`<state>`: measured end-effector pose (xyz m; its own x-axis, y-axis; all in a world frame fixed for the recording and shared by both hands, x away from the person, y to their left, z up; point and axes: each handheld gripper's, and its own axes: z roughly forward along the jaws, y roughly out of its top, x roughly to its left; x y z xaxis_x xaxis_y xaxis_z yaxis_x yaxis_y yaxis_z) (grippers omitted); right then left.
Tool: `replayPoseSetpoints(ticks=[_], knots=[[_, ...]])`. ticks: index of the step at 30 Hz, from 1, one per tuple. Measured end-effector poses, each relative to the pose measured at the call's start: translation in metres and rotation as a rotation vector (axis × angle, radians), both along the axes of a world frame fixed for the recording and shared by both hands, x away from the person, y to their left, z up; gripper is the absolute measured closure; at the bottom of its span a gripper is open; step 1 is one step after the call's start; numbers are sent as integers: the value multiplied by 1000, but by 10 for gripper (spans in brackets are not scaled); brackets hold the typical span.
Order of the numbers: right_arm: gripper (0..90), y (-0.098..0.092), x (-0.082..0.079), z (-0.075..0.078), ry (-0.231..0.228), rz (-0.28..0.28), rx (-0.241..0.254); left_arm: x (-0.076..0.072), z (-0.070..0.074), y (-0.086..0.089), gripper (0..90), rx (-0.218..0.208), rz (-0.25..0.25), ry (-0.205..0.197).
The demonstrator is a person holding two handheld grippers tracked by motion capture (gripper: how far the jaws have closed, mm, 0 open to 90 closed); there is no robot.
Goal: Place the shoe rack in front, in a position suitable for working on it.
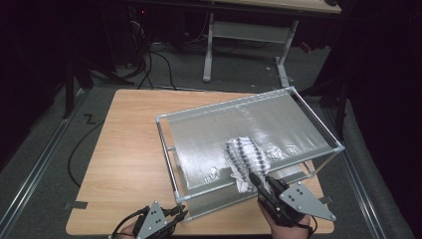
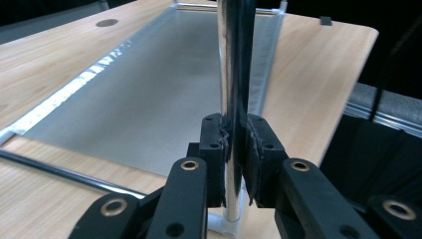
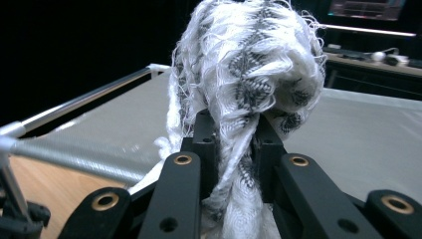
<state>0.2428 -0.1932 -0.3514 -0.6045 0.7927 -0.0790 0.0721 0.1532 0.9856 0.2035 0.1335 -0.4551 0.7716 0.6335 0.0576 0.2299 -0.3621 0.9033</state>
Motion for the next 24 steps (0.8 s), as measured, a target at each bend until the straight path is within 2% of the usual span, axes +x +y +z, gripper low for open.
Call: replayPoseSetpoints(ticks=[8, 20, 24], knots=[[776, 26, 4, 0, 12, 73, 0, -13, 0, -8, 792, 3, -13, -1], [756, 64, -5, -6, 45, 145, -18, -11, -1, -7, 792, -3, -37, -8], [707, 72, -4, -11, 62, 159, -23, -11, -1, -6, 792, 2, -43, -11]])
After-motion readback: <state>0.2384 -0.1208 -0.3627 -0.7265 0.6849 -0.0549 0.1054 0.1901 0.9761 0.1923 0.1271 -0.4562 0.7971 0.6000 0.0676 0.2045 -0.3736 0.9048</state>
